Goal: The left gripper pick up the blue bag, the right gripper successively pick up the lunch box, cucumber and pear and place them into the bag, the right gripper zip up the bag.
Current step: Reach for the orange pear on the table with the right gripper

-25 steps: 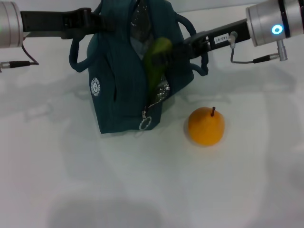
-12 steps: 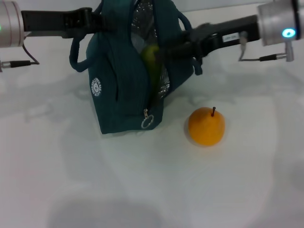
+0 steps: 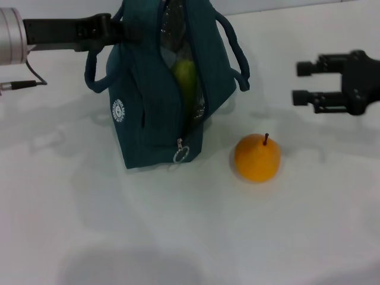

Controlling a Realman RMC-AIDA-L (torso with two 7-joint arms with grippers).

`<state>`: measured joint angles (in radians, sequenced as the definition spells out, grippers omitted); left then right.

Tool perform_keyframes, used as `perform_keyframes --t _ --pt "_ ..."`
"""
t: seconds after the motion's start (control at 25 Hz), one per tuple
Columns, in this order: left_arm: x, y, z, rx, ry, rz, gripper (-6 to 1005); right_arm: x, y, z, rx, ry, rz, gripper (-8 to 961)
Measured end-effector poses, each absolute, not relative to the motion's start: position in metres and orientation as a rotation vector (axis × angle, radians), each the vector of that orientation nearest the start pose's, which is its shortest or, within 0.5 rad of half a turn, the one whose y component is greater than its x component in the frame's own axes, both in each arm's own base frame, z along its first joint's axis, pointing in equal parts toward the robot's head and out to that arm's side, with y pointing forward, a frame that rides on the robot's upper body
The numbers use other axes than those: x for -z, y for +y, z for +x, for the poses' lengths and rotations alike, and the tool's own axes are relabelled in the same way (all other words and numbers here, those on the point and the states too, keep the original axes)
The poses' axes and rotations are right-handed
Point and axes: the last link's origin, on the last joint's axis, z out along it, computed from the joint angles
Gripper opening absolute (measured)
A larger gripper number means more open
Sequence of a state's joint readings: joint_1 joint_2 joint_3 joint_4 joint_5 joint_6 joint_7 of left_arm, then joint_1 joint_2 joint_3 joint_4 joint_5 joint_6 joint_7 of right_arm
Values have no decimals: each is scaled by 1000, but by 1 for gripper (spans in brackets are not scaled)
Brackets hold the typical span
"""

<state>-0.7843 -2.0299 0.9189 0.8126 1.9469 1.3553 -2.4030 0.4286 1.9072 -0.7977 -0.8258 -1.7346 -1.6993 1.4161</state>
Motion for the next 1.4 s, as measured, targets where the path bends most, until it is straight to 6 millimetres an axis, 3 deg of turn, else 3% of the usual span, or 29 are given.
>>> perform_keyframes --t 0.16,0.4,0.84,1.4 --pt "-20 421 -150 708 -1416 -2526 45 -91 319 276 -712 426 -2669 664" --pt "-22 422 -151 710 -1398 -2517 45 -75 327 273 -653 451 -2703 580" --pt "-27 422 -159 731 -1398 -2487 46 -49 345 259 -576 521 -2806 555" --pt "-27 421 -163 728 -1393 -2484 46 -30 346 258 -497 548 -2849 518"
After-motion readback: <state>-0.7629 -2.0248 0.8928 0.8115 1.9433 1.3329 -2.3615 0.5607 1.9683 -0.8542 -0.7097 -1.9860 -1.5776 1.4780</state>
